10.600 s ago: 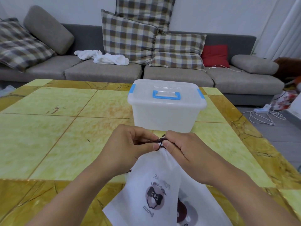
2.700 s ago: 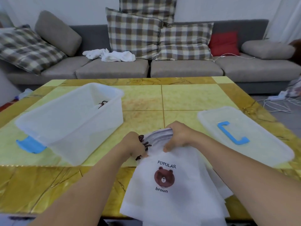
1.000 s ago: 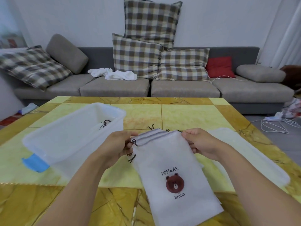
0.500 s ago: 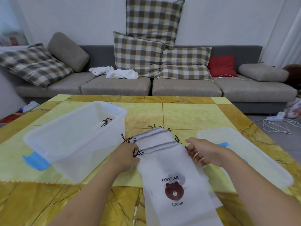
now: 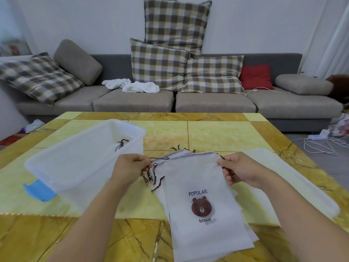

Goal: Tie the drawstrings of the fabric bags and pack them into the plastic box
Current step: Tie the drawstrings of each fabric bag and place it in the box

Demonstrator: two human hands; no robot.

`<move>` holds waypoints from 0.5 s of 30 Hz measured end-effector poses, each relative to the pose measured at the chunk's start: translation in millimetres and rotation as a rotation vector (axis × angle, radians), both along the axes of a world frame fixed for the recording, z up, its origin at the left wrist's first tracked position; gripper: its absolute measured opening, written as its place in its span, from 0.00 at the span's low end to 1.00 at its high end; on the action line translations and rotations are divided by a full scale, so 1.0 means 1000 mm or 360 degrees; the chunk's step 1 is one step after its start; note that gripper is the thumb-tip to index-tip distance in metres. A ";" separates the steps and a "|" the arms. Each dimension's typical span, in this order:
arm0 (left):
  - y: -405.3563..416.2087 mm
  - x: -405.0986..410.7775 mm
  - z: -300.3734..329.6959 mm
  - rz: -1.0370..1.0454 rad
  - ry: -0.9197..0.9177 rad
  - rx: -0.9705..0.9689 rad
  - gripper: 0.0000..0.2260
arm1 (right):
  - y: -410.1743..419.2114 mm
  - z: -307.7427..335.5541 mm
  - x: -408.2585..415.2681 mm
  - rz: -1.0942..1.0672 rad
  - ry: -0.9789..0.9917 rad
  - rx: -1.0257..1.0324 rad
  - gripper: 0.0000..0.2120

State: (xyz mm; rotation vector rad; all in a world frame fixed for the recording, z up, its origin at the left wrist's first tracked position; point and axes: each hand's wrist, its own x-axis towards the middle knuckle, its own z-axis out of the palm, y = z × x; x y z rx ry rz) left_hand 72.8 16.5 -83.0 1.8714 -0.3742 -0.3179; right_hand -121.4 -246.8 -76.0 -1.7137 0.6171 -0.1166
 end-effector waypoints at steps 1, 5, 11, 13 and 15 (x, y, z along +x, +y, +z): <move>0.003 0.000 0.005 -0.0019 0.0168 -0.0187 0.06 | -0.001 0.002 -0.001 0.0025 0.0003 0.0034 0.15; 0.006 -0.002 0.005 -0.0065 0.0121 -0.0215 0.08 | -0.006 0.006 -0.008 0.0200 0.0062 0.0075 0.12; 0.003 -0.010 -0.004 -0.0004 -0.0676 0.0374 0.09 | -0.013 0.007 -0.016 0.0122 0.0142 -0.0069 0.12; 0.004 -0.008 -0.001 0.0121 -0.0758 0.0527 0.08 | -0.015 0.008 -0.019 0.0050 0.0139 -0.0123 0.13; 0.005 -0.005 -0.001 0.0203 -0.0758 0.0699 0.09 | -0.017 0.010 -0.022 -0.0025 0.0082 -0.0069 0.14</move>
